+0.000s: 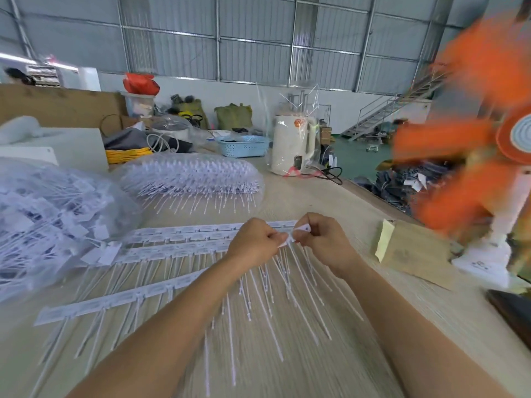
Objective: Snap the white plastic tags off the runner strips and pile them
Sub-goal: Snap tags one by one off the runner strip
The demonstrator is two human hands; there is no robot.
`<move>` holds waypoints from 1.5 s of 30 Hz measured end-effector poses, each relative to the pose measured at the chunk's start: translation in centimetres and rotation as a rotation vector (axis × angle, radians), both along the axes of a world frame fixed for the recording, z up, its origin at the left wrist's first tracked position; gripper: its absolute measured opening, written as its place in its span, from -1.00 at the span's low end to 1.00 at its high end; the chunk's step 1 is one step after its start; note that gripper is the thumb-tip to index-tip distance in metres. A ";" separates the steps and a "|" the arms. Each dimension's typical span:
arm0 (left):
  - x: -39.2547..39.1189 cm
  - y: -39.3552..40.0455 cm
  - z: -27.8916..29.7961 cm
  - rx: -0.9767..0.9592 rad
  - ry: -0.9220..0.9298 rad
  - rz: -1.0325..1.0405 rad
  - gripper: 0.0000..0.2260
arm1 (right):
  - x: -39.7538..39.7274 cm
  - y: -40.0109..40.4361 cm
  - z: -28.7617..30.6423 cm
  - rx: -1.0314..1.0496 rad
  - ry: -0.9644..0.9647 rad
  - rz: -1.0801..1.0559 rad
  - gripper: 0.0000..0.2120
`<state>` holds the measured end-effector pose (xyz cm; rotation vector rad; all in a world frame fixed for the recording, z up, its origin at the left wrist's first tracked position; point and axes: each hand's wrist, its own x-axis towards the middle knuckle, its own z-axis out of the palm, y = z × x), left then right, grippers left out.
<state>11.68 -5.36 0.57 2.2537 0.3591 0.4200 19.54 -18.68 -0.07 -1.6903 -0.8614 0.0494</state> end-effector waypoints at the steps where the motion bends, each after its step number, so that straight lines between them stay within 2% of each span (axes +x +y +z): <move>1: 0.0 -0.1 0.2 -0.031 0.020 0.020 -0.69 | 0.0 0.0 0.0 0.020 -0.022 0.013 -0.88; 6: -0.4 -0.1 1.0 -0.287 0.039 0.024 -0.78 | -0.1 0.2 -0.1 0.052 -0.104 0.063 -0.91; 9: -0.9 0.2 1.2 -0.412 0.133 0.031 -0.82 | -0.2 0.2 0.1 0.033 -0.196 0.063 -0.91; 12: -1.0 0.4 1.3 -0.634 0.227 -0.068 -0.78 | -0.5 0.4 0.1 0.016 -0.226 0.065 -0.86; 15: -1.1 0.8 1.5 -0.636 0.272 -0.105 -0.77 | 0.0 -0.2 0.7 -0.020 -0.169 -0.100 -0.88; 17: -1.4 0.8 1.6 -0.592 0.263 -0.118 -0.76 | 1.0 -1.7 1.4 0.031 -0.040 -0.284 -0.88; 18: -1.5 0.9 1.6 -0.545 0.217 -0.108 -0.75 | 1.5 -2.4 1.9 0.092 0.088 -0.302 -0.87; 21: -1.3 0.8 1.5 -0.448 0.058 -0.108 -0.79 | 1.4 -3.2 3.4 0.201 0.533 -0.044 -0.83; 23: -1.3 0.6 1.6 -0.319 0.085 -0.133 -0.84 | 0.5 -2.5 4.0 0.265 0.797 0.124 -0.84; 24: -1.3 0.6 1.6 -0.249 0.109 -0.150 -0.85 | 0.2 -2.1 4.0 0.268 0.864 0.160 -0.86; 25: -1.3 0.7 1.5 -0.199 0.121 -0.168 -0.84 | -0.2 -1.7 3.9 0.219 0.860 0.166 -0.87; 27: -1.5 0.9 1.4 -0.151 0.108 -0.182 -0.84 | -0.9 -0.8 3.4 0.019 0.702 0.127 -0.87; 29: -1.6 1.0 1.3 -0.145 0.072 -0.160 -0.80 | -1.6 0.0 2.7 -0.061 0.593 0.087 -0.87; 34: -1.6 1.3 1.3 -0.182 -0.039 -0.148 -0.73 | -2.5 1.1 1.6 0.080 0.592 0.100 -0.89; 37: -1.8 1.7 1.3 -0.073 0.054 -0.102 -0.85 | -2.2 1.2 1.7 0.136 0.528 0.058 -0.87; 40: -2.0 2.1 1.0 -0.162 0.181 -0.121 -0.73 | -2.1 1.1 1.6 0.092 0.422 0.052 -0.88; 45: -2.2 1.9 1.0 -0.249 0.062 -0.122 -0.70 | -2.3 0.9 1.2 -0.023 0.316 0.125 -0.89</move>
